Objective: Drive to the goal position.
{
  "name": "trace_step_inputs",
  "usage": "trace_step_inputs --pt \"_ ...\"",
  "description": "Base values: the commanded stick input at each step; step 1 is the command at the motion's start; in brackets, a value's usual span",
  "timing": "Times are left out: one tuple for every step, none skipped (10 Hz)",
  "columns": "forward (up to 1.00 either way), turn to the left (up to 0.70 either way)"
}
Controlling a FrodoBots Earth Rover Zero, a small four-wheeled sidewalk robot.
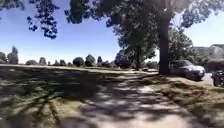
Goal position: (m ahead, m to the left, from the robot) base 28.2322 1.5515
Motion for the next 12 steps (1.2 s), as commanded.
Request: trace_step_inputs --pt "0.70 0.04" --pt "0.70 0.04" --pt "0.70 -0.09" --pt "0.70 -0.23" --pt "0.70 -0.30" --pt "0.70 -0.35" --pt "0.70 -0.35" --pt "0.70 -0.35" --pt "0.70 -0.35" --pt "0.70 -0.26" --pt "0.70 -0.08" --pt "0.70 0.00"
